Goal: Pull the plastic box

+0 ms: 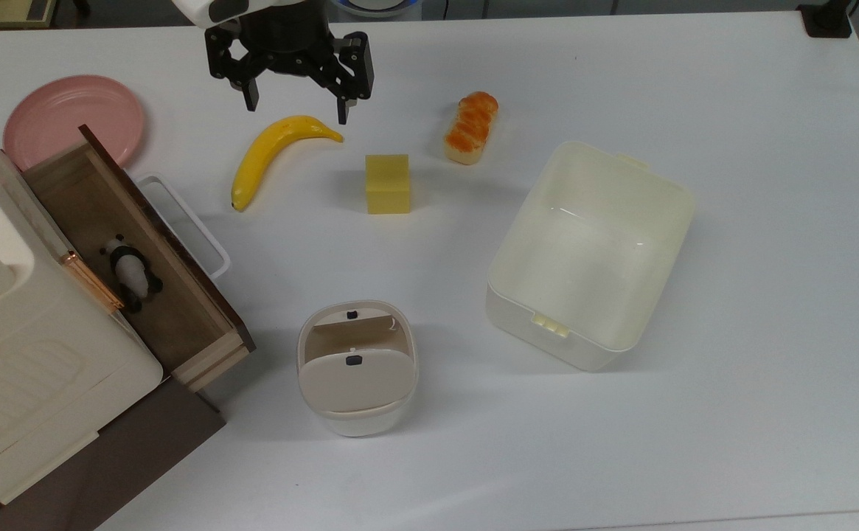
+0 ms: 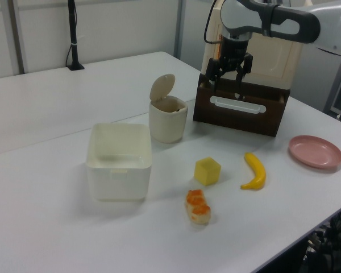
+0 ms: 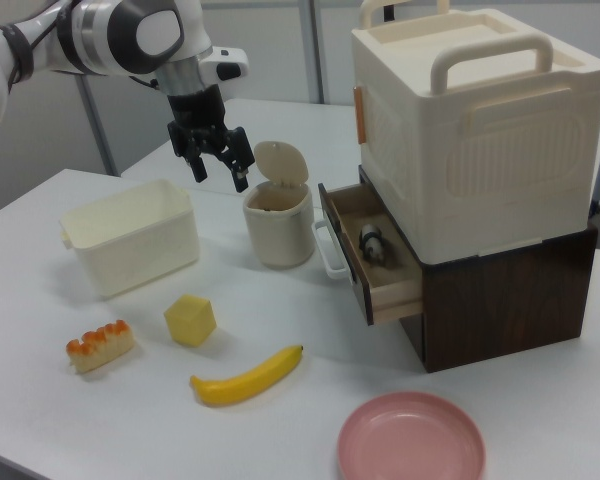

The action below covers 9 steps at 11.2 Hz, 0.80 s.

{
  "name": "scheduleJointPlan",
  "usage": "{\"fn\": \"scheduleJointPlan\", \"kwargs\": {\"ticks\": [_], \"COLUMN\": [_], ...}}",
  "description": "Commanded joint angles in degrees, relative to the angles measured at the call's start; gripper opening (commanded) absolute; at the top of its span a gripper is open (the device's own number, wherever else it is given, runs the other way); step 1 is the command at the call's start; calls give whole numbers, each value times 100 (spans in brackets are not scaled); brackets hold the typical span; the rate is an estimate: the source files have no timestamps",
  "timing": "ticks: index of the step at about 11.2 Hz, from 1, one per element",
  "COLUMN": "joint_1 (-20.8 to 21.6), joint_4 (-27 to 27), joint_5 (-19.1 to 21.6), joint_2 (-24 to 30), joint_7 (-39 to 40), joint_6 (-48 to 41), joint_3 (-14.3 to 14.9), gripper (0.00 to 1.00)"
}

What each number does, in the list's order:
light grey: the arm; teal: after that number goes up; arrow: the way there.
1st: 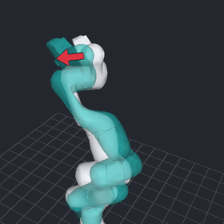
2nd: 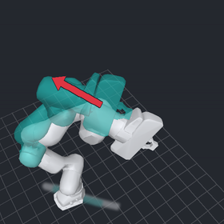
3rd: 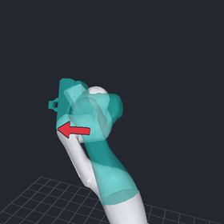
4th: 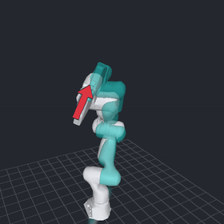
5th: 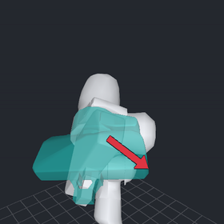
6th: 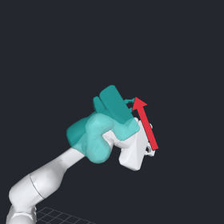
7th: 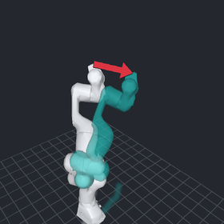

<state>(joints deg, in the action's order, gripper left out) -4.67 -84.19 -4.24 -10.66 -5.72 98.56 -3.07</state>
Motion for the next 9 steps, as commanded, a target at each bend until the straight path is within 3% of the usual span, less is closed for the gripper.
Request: {"fn": "scheduleJointPlan", "kwargs": {"ticks": [1,9], "joint_1": [54,54], "joint_4": [-133,-150], "joint_5": [2,-7], "joint_2": [152,135], "joint_7": [176,326], "joint_6": [-91,-109], "joint_3": [25,25], "gripper": [100,100]}}
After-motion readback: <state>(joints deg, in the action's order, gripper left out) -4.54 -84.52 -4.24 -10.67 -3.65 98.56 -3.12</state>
